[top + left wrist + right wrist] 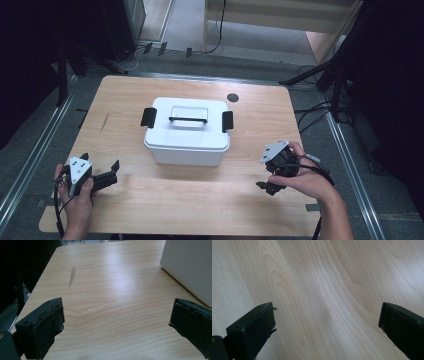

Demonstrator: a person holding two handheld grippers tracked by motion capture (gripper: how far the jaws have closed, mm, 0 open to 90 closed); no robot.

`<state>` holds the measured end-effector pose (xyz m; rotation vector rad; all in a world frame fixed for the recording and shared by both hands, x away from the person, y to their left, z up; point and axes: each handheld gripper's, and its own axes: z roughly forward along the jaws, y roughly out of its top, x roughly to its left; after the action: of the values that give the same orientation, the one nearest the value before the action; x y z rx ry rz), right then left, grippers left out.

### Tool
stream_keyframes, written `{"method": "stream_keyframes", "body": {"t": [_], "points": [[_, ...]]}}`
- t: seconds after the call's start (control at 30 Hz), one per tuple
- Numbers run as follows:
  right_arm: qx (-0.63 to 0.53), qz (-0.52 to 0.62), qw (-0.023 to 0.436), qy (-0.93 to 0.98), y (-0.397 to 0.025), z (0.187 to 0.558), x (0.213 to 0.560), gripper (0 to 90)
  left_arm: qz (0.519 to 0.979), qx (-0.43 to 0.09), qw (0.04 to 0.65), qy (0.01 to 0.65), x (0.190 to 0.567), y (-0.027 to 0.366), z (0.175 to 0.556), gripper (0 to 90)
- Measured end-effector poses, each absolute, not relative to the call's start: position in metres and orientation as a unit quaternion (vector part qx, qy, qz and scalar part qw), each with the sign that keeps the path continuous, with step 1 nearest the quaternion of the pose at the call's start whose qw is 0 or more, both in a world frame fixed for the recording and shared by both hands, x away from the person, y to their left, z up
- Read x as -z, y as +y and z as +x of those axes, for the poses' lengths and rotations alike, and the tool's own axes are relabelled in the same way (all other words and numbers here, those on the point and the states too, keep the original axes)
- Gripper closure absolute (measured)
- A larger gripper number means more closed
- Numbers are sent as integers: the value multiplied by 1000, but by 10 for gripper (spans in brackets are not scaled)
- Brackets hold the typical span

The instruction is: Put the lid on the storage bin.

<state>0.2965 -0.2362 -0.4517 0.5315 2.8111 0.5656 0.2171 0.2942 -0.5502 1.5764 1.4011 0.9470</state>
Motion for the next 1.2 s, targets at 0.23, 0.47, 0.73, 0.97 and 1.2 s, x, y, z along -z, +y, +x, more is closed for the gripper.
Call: {"method": "stream_keyframes", "body": {"t": [0.23,0.47,0.73,0.97,1.2], "points": [[-221,213,130,943,-255,289,468,4,624,-375,403,554,550,294,217,0],[-257,250,149,922,-274,280,481,4,624,-376,403,554,550,294,217,0],[-296,293,170,893,-293,270,495,3,625,-377,402,553,550,294,217,0],[-328,329,182,867,-309,261,506,3,627,-378,400,551,550,293,217,0],[-360,364,192,837,-323,250,517,3,627,-379,400,551,550,293,217,0]]}}
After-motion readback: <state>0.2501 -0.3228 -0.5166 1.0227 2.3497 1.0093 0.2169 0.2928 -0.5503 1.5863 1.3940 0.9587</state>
